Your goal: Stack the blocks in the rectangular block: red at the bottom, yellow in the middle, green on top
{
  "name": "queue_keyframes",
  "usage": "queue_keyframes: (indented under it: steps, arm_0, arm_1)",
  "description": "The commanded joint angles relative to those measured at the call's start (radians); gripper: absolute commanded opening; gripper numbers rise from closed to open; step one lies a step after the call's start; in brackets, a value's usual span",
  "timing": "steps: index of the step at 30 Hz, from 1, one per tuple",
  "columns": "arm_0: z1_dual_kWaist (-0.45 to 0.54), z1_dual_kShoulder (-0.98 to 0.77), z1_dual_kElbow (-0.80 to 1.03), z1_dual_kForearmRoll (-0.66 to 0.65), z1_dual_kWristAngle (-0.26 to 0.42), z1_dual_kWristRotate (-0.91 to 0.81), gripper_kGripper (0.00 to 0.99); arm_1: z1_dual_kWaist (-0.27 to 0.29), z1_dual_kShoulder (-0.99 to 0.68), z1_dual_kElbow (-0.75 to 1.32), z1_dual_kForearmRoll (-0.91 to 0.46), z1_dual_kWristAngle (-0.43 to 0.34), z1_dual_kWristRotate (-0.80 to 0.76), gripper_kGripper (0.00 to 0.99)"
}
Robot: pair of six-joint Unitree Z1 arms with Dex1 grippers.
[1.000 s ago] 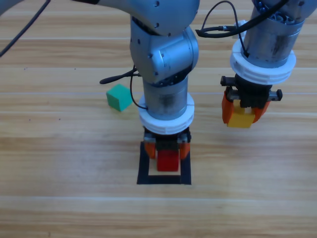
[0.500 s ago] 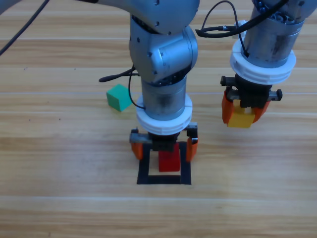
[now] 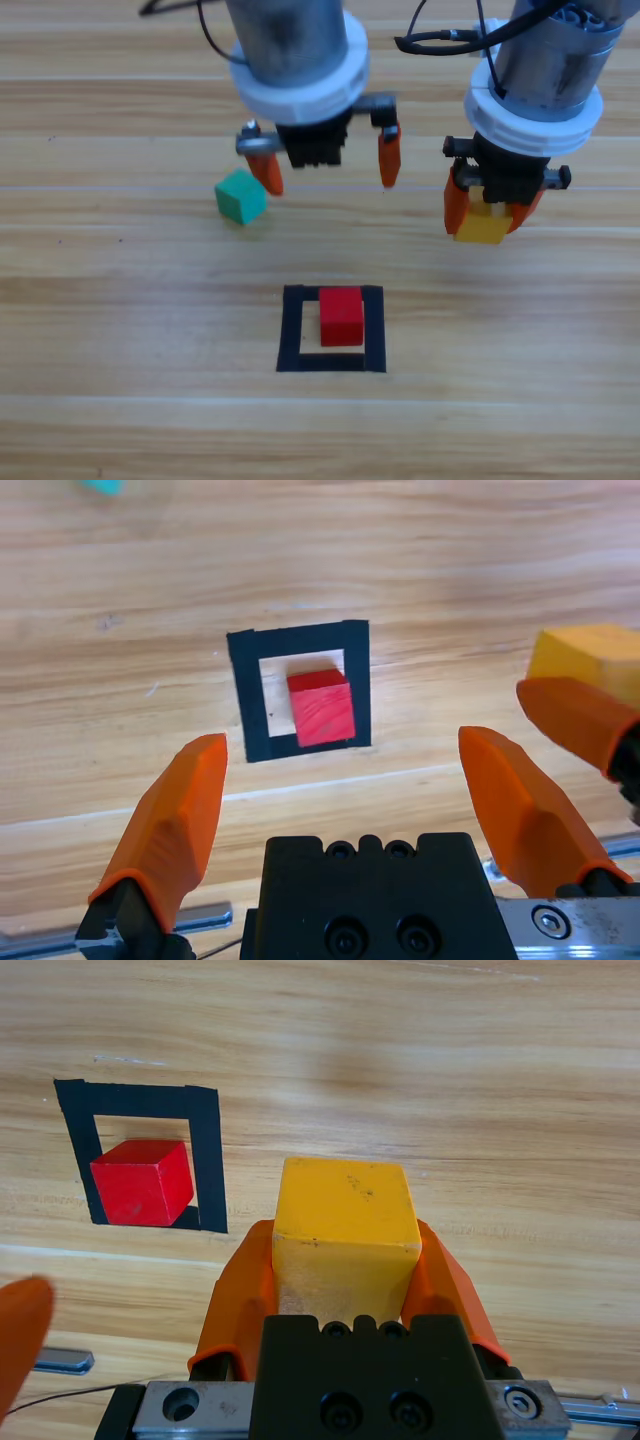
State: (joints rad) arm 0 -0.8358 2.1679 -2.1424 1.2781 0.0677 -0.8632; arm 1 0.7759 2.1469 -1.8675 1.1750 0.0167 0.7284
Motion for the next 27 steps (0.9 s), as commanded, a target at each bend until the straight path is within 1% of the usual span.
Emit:
queue_keyframes:
  steps: [1,3,4,7,9,11,12,14,16,18,19,20,24,27]
  arm_0:
    - [0.026,-0.16,0.059,0.037,0.096,0.03,0.99]
    - [0.055,-0.212,0.099,0.037,0.129,0.061,0.99]
    - [0.078,-0.234,0.128,0.033,0.139,0.084,0.99]
    - [0.179,-0.292,0.257,-0.003,0.158,0.185,0.99]
    - [0.239,-0.358,0.434,-0.128,0.161,0.27,0.99]
    - [0.291,-0.407,0.59,-0.224,0.161,0.332,0.99]
    - [0.308,-0.422,0.642,-0.252,0.158,0.352,0.99]
    - [0.35,-0.45,0.762,-0.347,0.122,0.401,0.99]
    - [0.374,-0.461,0.855,-0.431,0.093,0.44,0.99]
    - [0.38,-0.454,0.901,-0.474,0.089,0.457,0.99]
    - [0.382,-0.45,0.911,-0.491,0.084,0.469,0.99]
    - [0.382,-0.441,0.918,-0.507,0.084,0.481,0.99]
    - [0.38,-0.401,0.923,-0.533,0.087,0.529,0.99]
    - [0.382,-0.387,0.923,-0.543,0.09,0.553,0.99]
  arm_1:
    - [0.117,0.057,-0.114,0.077,-0.046,0.022,0.43]
    - [0.158,0.12,-0.237,0.163,-0.081,0.023,0.43]
    - [0.171,0.143,-0.283,0.186,-0.086,0.026,0.43]
    - [0.186,0.191,-0.384,0.227,-0.07,0.045,0.43]
    - [0.187,0.217,-0.406,0.236,-0.024,0.063,0.43]
    - [0.192,0.24,-0.403,0.236,-0.011,0.077,0.43]
    - [0.197,0.252,-0.403,0.238,-0.004,0.085,0.43]
    - [0.204,0.266,-0.392,0.238,0.028,0.097,0.43]
    - [0.22,0.272,-0.395,0.238,0.032,0.121,0.431]
    - [0.226,0.284,-0.41,0.238,0.037,0.14,0.449]
    - [0.226,0.292,-0.42,0.238,0.045,0.149,0.505]
    - [0.226,0.3,-0.424,0.238,0.063,0.154,0.525]
    - [0.226,0.329,-0.44,0.238,0.089,0.166,0.526]
    - [0.226,0.347,-0.461,0.241,0.089,0.166,0.526]
